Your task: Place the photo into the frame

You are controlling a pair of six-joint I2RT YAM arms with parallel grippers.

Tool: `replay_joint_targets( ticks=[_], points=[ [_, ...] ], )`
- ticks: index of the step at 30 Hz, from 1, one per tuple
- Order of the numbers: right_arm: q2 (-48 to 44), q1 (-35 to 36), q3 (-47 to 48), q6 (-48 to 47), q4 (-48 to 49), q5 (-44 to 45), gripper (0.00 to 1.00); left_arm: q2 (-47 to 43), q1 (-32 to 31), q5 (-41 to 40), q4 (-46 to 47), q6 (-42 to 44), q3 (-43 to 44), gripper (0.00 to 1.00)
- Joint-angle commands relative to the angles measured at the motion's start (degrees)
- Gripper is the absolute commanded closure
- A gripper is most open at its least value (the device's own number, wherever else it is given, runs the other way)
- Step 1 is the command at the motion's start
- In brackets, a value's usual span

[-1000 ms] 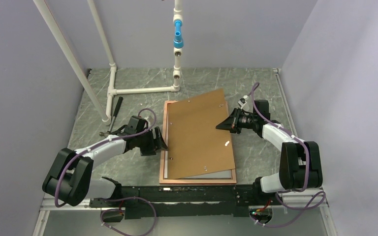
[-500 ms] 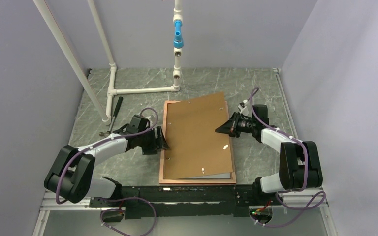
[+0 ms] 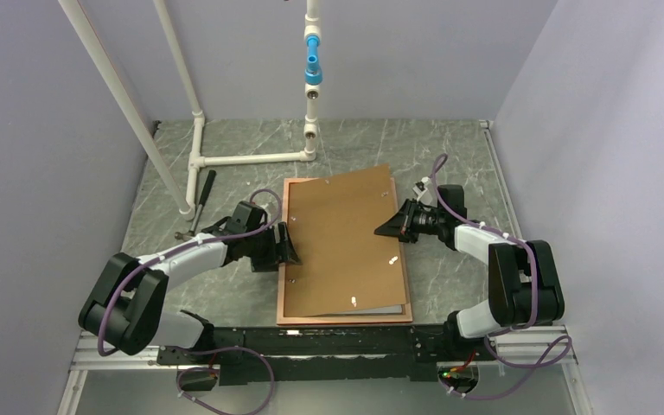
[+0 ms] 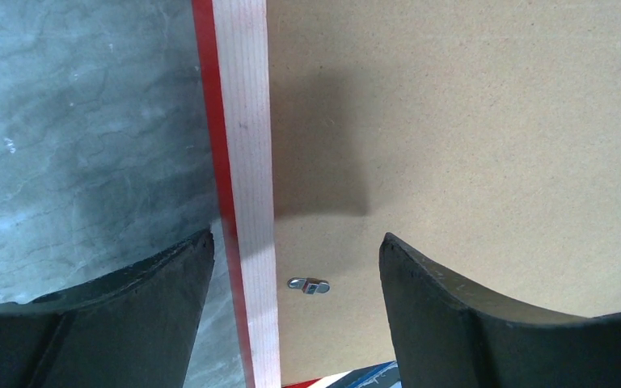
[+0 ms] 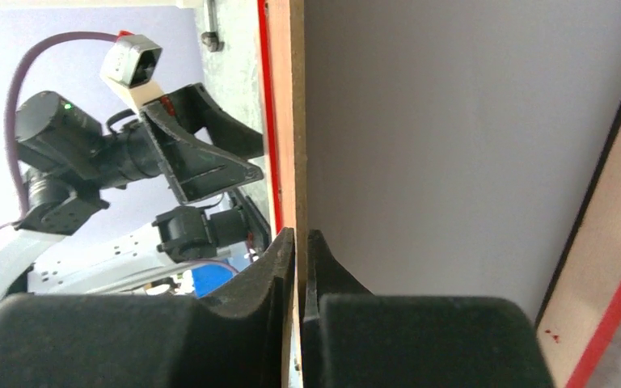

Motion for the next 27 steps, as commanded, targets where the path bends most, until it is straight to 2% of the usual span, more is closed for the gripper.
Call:
replay_joint_targets(
  ticks=[1, 8, 14, 18, 27],
  points=[
    [1.7, 2.0, 0.1, -6.1, -4.5, 6.0, 0.86, -1.5, -0.4, -5.1, -4.7, 0.5, 1.5, 0.2],
    [3.2, 3.6, 0.7, -8.2, -6.3, 8.8, 0.6, -4.2, -0.6, -14.5, -11.9, 0.8, 2.9, 0.15],
    [2.8, 5.4, 2.3, -10.1, -9.5, 12.6, 0.4, -4.3, -0.7, -16.1, -13.6, 1.6, 3.1, 0.14],
    [1.9, 7.0, 3.9, -11.5, -12.8, 16.4, 0.32, -4.0, -1.0, -15.8, -13.3, 1.6, 2.9, 0.14],
    [2.0, 11.2, 8.0, -13.9, -20.5, 27.2, 0.24, -4.0, -1.8, -17.2, -14.4, 1.6, 3.8, 0.15]
  ],
)
